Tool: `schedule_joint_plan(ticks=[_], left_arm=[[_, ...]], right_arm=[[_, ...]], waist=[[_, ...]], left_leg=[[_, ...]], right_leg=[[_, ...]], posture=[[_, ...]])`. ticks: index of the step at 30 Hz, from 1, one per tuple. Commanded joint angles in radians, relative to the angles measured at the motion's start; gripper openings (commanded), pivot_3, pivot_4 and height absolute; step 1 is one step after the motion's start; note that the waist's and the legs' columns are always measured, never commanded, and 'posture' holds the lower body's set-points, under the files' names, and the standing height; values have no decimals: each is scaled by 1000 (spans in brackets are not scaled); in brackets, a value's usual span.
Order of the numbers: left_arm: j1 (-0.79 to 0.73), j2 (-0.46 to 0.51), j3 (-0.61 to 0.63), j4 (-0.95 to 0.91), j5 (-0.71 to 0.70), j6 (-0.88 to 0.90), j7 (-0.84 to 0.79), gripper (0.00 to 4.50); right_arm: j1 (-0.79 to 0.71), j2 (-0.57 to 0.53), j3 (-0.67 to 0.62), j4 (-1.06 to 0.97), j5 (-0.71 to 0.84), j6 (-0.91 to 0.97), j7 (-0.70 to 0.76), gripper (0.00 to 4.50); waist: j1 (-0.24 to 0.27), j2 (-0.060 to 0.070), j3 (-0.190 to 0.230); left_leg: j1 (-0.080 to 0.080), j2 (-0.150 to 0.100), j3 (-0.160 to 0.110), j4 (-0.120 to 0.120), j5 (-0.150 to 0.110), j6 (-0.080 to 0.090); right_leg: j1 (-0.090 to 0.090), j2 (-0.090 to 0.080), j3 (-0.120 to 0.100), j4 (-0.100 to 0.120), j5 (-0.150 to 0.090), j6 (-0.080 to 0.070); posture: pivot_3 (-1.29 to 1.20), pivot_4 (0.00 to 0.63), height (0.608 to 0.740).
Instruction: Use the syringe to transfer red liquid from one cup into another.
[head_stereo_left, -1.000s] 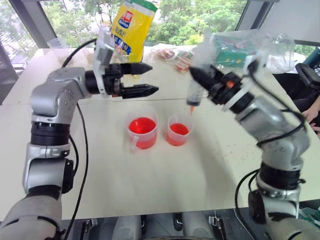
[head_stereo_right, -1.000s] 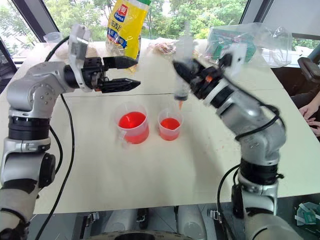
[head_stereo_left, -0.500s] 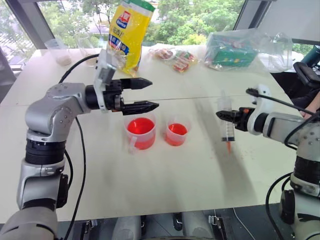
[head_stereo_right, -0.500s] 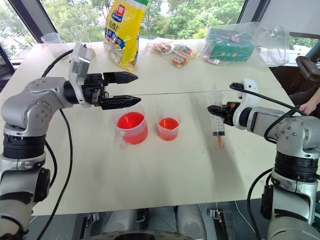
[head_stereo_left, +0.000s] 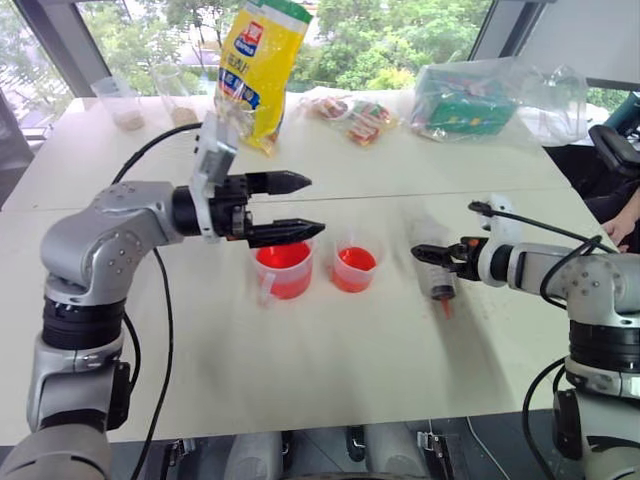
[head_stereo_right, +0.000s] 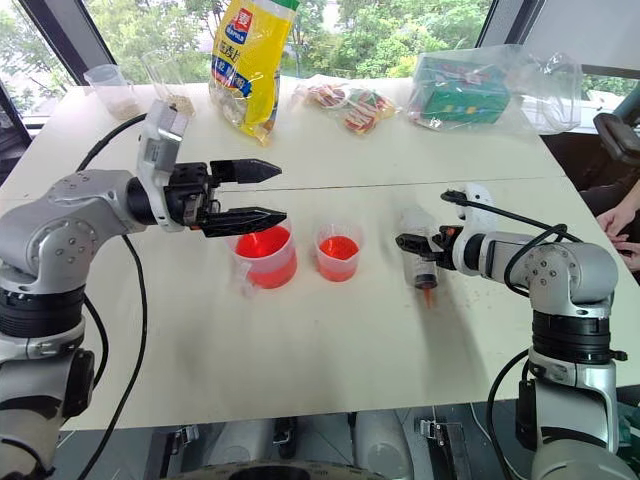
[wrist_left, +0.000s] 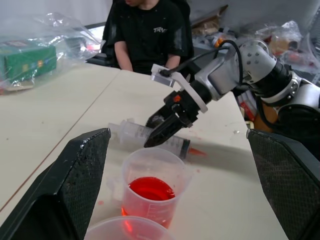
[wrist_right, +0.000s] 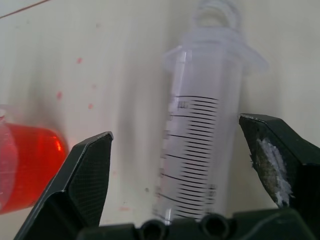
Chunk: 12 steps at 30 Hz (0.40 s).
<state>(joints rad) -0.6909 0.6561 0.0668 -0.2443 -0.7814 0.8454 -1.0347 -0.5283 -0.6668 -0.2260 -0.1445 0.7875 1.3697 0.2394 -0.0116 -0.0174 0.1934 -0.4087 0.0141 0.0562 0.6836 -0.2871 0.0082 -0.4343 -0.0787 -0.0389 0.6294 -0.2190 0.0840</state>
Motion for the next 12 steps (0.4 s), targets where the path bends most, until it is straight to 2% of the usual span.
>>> schedule_joint_plan(ticks=[1,6,9,12], left_arm=[[13,30,33,-38,-17,-2,5,4500],[57,82,36,-82,-32,6,3,4500],[85,107,42,-105,-42,9,7,4500],[103,123,47,-117,-55,17,9,4500]], right_arm=[[-23,-78,-52,-153,56,9,83,4462],[69,-246,-136,-377,157,-84,329,4462],[149,-345,-209,-432,214,-97,451,4462],[210,-416,-240,-457,213,-123,510,4462]], waist=[[0,0,0],[3,0,0],[5,-1,0],[4,-1,0]], left_leg=[[0,0,0,0,0,0],[0,0,-1,0,0,0],[0,0,-1,0,0,0],[0,0,-1,0,0,0]], right_leg=[[0,0,0,0,0,0],[0,0,0,-1,0,0],[2,0,-1,-2,-1,1],[3,0,-1,-5,-1,0]], posture=[[0,150,740],[0,150,740],[0,150,740],[0,150,740]])
